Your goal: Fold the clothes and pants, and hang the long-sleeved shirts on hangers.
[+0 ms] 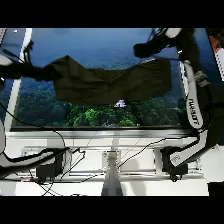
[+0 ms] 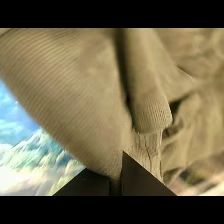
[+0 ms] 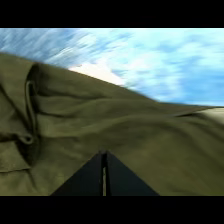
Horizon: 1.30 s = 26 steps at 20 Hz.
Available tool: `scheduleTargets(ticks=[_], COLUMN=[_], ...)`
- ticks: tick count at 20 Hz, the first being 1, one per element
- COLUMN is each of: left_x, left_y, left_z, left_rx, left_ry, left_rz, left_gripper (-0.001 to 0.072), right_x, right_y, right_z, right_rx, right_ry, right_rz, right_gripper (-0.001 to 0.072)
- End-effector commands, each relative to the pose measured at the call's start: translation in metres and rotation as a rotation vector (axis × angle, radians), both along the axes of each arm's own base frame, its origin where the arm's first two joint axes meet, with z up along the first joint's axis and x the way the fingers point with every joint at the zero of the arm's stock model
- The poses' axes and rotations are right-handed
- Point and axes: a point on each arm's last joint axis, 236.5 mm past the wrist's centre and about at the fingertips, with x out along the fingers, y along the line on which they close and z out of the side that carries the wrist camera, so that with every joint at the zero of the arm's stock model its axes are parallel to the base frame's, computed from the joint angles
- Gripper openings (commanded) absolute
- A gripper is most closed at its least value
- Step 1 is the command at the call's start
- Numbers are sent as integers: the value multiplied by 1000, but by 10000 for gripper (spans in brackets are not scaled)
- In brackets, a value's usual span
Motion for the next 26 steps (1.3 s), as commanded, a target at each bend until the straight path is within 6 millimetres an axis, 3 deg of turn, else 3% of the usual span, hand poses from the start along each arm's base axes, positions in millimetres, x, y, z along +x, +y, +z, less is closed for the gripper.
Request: scheduleTargets(ticks=[1,3,6,8,10,12,14,16,20,24,25,26], left_x=[-27,-31,-35,-34,-25,-11,3,13,24,23,24,23], left_y=[1,-12,-28,-37,-43,-56,-81,-117,-236,-365,-387,-405], left_z=[75,103,110,106,104,107,111,113,105,65,54,42], left_rx=[156,166,168,164,161,146,100,25,-215,-311,-313,-313], left_ry=[-22,-101,-129,-125,-147,-197,-251,-289,-314,-396,-424,-444], left_rz=[-99,-127,-165,-186,-185,-180,-189,-212,-271,-271,-249,-233], left_gripper=[19,20,20,21,20,21,20,21,20,22,60,318], right_x=[-34,-66,-120,-146,-154,-138,-109,-74,-17,1,0,-2], right_y=[91,160,258,294,294,256,192,113,-50,-177,-204,-227], right_z=[-48,-77,-96,-100,-105,-116,-118,-108,-58,-3,6,11], right_rx=[106,206,340,353,291,170,38,-72,-159,-123,-122,-129], right_ry=[68,160,222,198,155,148,158,165,128,54,44,36], right_rz=[73,79,120,147,199,208,182,111,-145,-402,-453,-481], right_gripper=[33,33,33,34,34,33,33,33,34,34,33,34])
